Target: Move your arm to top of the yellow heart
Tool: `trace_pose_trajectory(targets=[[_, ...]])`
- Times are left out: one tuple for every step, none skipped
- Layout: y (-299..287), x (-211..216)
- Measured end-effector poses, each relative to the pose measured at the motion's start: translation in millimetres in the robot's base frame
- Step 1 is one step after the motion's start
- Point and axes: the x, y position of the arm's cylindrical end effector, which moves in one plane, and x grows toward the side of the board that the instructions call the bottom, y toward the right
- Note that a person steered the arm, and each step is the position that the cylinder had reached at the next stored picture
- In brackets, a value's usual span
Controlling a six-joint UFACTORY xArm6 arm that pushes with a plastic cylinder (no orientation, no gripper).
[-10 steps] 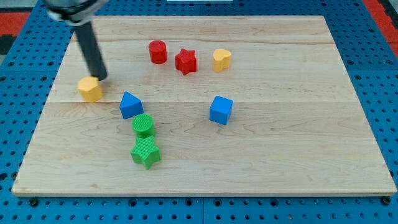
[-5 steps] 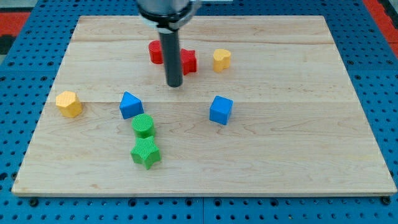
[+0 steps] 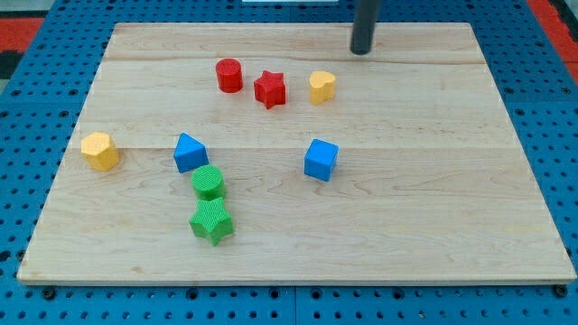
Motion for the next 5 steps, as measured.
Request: trace_pose_trajectory(targets=[[-45.4,12.2],[-24.7,40.8],[-26.2,37.6],[-26.2,29.8],[-26.1,25.7]])
